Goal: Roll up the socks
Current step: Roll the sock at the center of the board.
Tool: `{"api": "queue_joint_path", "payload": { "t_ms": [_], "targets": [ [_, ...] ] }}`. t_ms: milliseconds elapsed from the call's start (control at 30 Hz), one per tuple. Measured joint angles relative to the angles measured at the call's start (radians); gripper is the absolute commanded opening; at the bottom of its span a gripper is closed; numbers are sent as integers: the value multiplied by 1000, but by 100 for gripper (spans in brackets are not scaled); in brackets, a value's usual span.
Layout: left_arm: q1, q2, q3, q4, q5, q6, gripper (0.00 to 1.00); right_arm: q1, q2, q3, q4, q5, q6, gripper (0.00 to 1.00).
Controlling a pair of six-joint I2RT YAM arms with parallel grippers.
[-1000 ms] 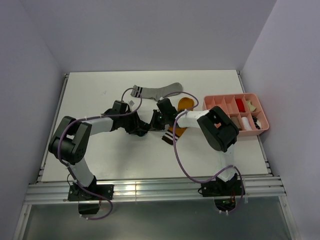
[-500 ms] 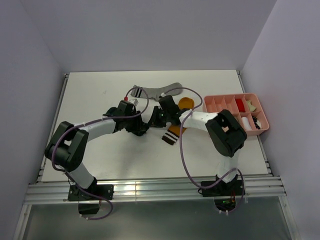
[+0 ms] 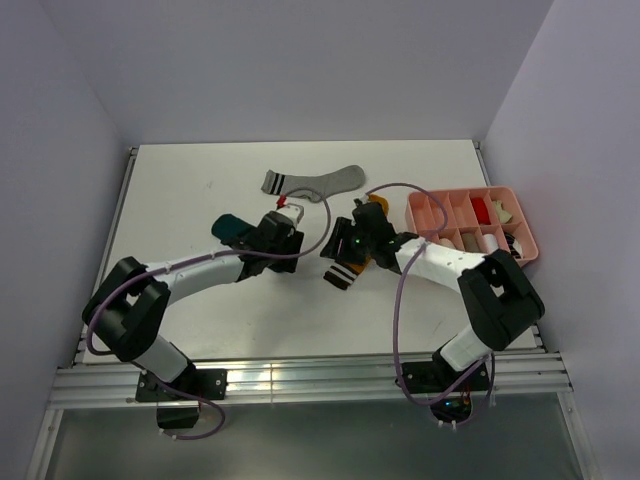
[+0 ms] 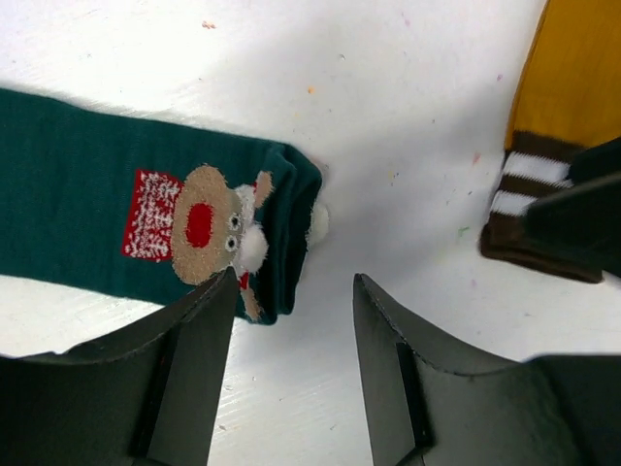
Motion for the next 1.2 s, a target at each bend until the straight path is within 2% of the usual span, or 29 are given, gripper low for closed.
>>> {"api": "queue_joint_path", "payload": {
  "t_ms": [33, 133, 233, 433, 900, 1067, 1200],
  "targets": [
    [-18, 5, 2, -2, -25, 18, 56, -11, -18, -22, -3, 1, 0, 66],
    [-61, 32, 7, -6, -91, 68, 56, -50, -85, -90, 12, 8, -1, 74],
    [-82, 57, 7, -7, -142, 109, 55, -75, -143, -142, 32, 7, 0, 77],
    [-107, 104, 11, -13, -215, 172, 54, -111, -200, -190, 67, -3, 0, 78],
    [-152, 166, 33, -22, -282, 239, 48, -129, -203, -191, 111, -40, -1, 79],
    [-157, 191, 51, -12, -308, 254, 40, -134, -203, -199, 136, -61, -1, 79],
    [-160, 208, 62, -12, -320, 253, 20, -137, -203, -207, 137, -69, -2, 78]
  ]
}}
